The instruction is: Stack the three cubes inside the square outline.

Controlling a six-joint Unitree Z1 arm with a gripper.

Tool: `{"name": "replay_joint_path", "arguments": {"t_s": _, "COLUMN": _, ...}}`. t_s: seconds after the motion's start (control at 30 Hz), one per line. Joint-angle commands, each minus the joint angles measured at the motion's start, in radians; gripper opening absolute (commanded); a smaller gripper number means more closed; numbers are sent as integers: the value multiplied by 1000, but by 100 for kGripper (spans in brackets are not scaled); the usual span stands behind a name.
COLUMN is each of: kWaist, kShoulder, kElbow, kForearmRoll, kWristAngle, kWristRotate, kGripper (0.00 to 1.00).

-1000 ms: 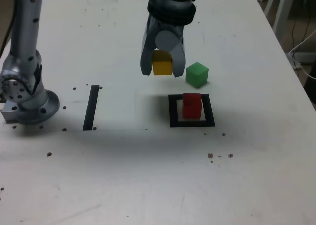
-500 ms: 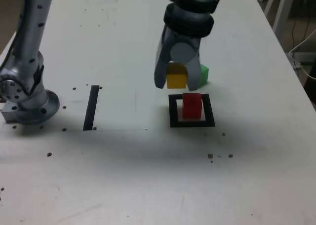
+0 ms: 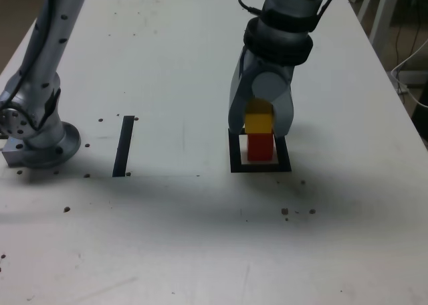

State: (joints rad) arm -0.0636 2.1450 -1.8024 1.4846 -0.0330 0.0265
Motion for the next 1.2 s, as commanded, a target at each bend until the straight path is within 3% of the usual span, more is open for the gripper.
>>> {"name": "replay_joint_path", "arguments": {"t_s": 0.0, "kWaist": -2, "kShoulder": 18, "kElbow": -12, "kForearmRoll": 2, "kWristAngle": -2, "kWristRotate": -1, "kGripper": 29}}
{"name": "replay_joint_path", "arguments": {"t_s": 0.77, "kWaist": 8, "kShoulder": 66, "kElbow": -27, "kForearmRoll": -3, "kWristAngle": -9, "kWristRotate": 11, "kGripper": 30}}
{"name": "replay_joint_path", "arguments": {"t_s": 0.83, "kWaist": 10, "kShoulder": 70, "kElbow": -24, "kForearmRoll": -5, "kWristAngle": -8, "kWristRotate": 15, "kGripper": 39}}
{"name": "replay_joint_path", "arguments": {"t_s": 1.03, "kWaist": 12, "kShoulder": 74, "kElbow": -16, "kForearmRoll": -13, "kWristAngle": -1, "kWristRotate": 26, "kGripper": 94}}
{"name": "replay_joint_path", "arguments": {"t_s": 1.17, "kWaist": 14, "kShoulder": 73, "kElbow": -12, "kForearmRoll": -13, "kWristAngle": 6, "kWristRotate": 26, "kGripper": 99}}
